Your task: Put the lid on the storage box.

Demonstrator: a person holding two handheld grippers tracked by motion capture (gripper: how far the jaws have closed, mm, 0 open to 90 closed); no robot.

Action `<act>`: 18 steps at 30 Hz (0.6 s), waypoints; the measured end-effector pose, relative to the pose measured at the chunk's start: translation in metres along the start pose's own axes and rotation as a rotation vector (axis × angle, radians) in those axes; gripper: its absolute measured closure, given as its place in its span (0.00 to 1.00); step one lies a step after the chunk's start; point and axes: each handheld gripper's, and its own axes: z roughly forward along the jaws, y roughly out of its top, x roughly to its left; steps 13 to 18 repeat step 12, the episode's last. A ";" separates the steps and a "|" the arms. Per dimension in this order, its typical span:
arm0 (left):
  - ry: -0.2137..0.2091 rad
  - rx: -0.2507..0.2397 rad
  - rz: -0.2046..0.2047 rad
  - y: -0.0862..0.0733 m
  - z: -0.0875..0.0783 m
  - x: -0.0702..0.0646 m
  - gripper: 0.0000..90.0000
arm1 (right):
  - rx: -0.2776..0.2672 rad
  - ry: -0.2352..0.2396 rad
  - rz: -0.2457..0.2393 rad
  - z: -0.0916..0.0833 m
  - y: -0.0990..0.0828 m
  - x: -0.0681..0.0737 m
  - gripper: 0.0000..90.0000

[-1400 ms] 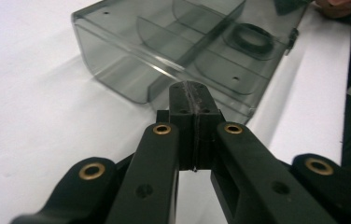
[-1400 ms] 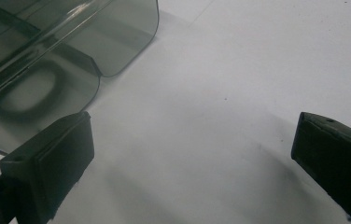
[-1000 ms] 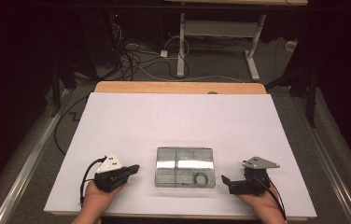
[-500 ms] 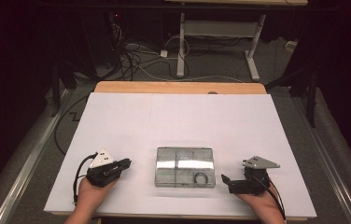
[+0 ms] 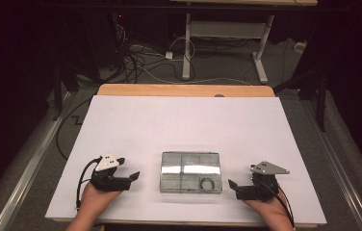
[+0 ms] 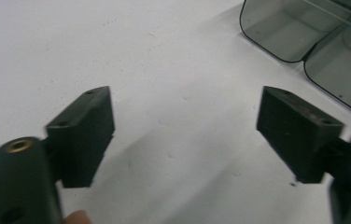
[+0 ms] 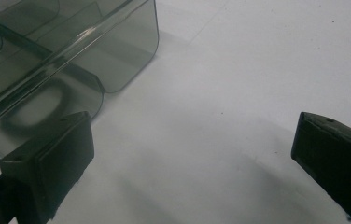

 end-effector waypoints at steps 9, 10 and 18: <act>-0.010 0.001 -0.002 0.001 0.001 0.000 0.00 | -0.006 -0.002 0.008 -0.001 -0.001 0.001 0.00; -0.011 0.000 -0.005 0.001 0.001 0.001 0.00 | -0.007 -0.002 0.006 -0.001 0.000 0.000 0.00; -0.012 -0.005 -0.009 0.001 0.001 0.001 0.00 | -0.006 -0.002 0.007 -0.001 0.000 0.000 0.00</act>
